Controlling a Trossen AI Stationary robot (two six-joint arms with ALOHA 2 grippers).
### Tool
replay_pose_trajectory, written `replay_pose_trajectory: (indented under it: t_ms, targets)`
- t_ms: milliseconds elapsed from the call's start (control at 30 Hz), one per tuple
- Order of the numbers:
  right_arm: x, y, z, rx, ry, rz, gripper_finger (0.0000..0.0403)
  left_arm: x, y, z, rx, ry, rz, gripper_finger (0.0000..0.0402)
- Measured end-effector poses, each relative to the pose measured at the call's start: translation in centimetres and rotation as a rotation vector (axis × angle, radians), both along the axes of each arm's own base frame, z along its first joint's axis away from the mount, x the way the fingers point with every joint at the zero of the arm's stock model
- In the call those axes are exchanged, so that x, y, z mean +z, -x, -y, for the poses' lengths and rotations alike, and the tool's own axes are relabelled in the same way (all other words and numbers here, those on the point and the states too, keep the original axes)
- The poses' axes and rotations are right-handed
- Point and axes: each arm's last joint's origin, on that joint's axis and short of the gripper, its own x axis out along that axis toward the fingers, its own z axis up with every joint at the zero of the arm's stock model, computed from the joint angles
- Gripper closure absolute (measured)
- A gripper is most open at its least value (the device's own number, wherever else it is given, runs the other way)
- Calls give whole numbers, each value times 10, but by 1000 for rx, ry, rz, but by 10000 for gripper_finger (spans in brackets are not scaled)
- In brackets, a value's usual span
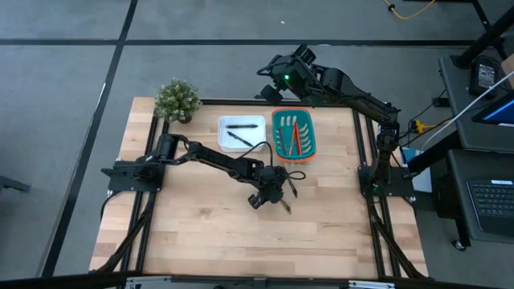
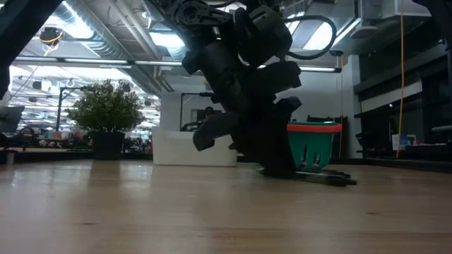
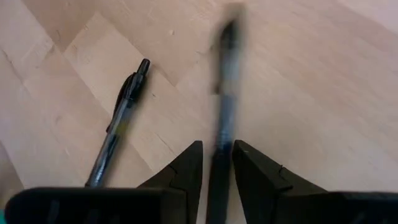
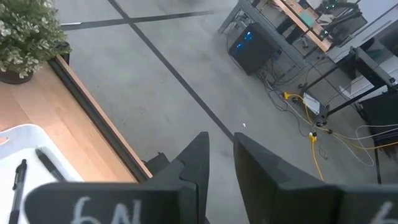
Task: Sort pens & pencils
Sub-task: Put the left black ballpen into the white bin
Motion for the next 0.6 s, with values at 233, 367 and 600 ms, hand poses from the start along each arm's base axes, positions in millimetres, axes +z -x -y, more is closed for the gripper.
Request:
replay_pose_trajectory:
  t_ms: [233,367,600]
  targets:
    - [2,-1,0,1,7,20,327,-1,1,1,44,37,-24,351]
    - [2,-1,0,1,6,19,327,0,2,4,34,28,-25,388]
    - [2,-1,0,1,6,18,327,1,3,6,31,25,-32,396]
